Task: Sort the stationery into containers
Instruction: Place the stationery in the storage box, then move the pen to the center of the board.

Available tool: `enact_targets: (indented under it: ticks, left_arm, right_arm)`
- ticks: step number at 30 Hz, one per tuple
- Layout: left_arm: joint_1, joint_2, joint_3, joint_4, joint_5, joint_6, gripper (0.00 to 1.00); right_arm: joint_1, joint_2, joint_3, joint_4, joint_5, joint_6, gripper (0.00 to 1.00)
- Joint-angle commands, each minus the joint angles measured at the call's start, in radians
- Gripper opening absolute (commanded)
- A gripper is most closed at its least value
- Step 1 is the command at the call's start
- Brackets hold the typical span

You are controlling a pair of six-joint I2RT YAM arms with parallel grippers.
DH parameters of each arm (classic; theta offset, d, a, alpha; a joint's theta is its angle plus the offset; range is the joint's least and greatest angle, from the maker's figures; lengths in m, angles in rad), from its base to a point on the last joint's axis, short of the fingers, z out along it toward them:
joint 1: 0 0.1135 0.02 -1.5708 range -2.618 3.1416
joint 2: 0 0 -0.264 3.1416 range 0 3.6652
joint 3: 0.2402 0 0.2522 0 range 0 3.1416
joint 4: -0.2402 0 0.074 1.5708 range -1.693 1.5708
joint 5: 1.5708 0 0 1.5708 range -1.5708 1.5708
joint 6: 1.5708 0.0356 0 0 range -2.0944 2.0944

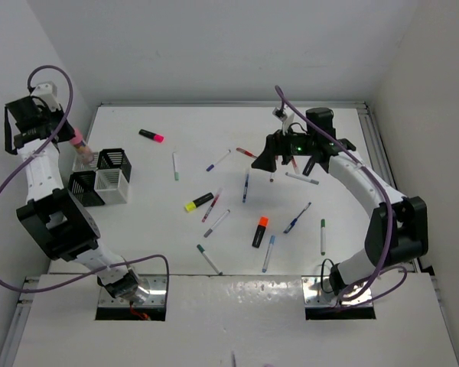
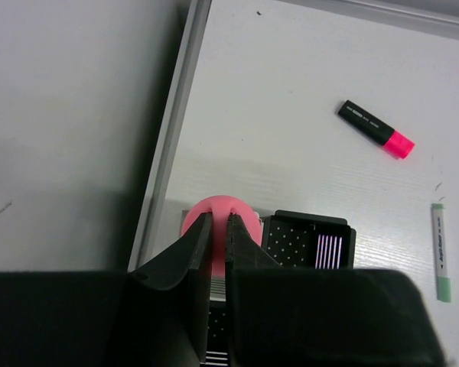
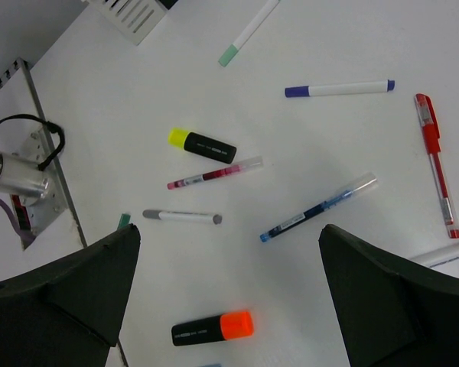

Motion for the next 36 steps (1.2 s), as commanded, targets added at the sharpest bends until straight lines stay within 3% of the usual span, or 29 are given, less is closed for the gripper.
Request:
enact_targets:
  ticks: [1, 7, 9, 11, 15, 20, 23, 25, 27, 29, 32, 34, 36]
  left_arm:
    - [-0.013, -0.009, -0.013, 0.077, -0.025, -0.006, 0.0]
    - [-0.034, -0.018, -0.054, 0.09, -0.036, 0.017, 0.0]
    - [-0.036, -0.024, -0.085, 0.11, -0.033, 0.021, 0.08]
    - [-0.036, -0.026, -0.096, 0.121, -0.016, 0.027, 0.28]
    - [-0.037, -0.018, -0.1, 0.129, -0.008, 0.029, 0.42]
    - [-0.034, -0.024, -0.087, 0.139, 0.032, 0.023, 0.5]
    - [-0.05, -0.044, -0.047, 0.163, 0.145, 0.053, 0.52]
    - [-0.095, -0.015, 0.08, 0.102, 0.18, 0.11, 0.52]
    - [-0.17, 0.09, 0.216, -0.062, 0.185, 0.199, 0.52]
    - [-0.208, 0.245, 0.462, -0.288, 0.269, 0.341, 0.53]
    - [-0.286, 0.481, 0.836, -0.599, 0.313, 0.578, 0.63]
    - [-0.31, 0.584, 0.955, -0.664, 0.293, 0.673, 0.66]
    - [-0.35, 0.595, 0.9, -0.629, 0.239, 0.727, 0.67]
  right_arm:
    - [0.006, 0.003, 0.046, 0.032, 0.01, 0.011, 0.98]
    - [0.009, 0.009, 0.031, 0.061, 0.004, 0.025, 0.98]
    - [0.009, 0.011, 0.026, 0.061, 0.004, 0.026, 0.98]
    - [0.006, 0.008, 0.023, 0.056, 0.008, 0.02, 0.98]
    - [-0.005, 0.0, 0.012, 0.056, 0.01, 0.019, 0.98]
    - [-0.01, -0.011, -0.001, 0.067, 0.013, 0.026, 0.98]
    - [-0.016, -0.015, -0.009, 0.071, 0.011, 0.034, 0.98]
    - [-0.017, -0.015, -0.012, 0.07, 0.013, 0.036, 0.98]
    - [-0.019, -0.015, -0.014, 0.068, 0.017, 0.042, 0.98]
    - [-0.02, -0.015, -0.017, 0.068, 0.017, 0.042, 0.98]
    - [-0.03, -0.02, -0.027, 0.068, 0.013, 0.039, 0.98]
    - [-0.037, -0.025, -0.037, 0.068, 0.007, 0.039, 0.97]
    - [-0.046, -0.032, -0.047, 0.068, -0.002, 0.039, 0.97]
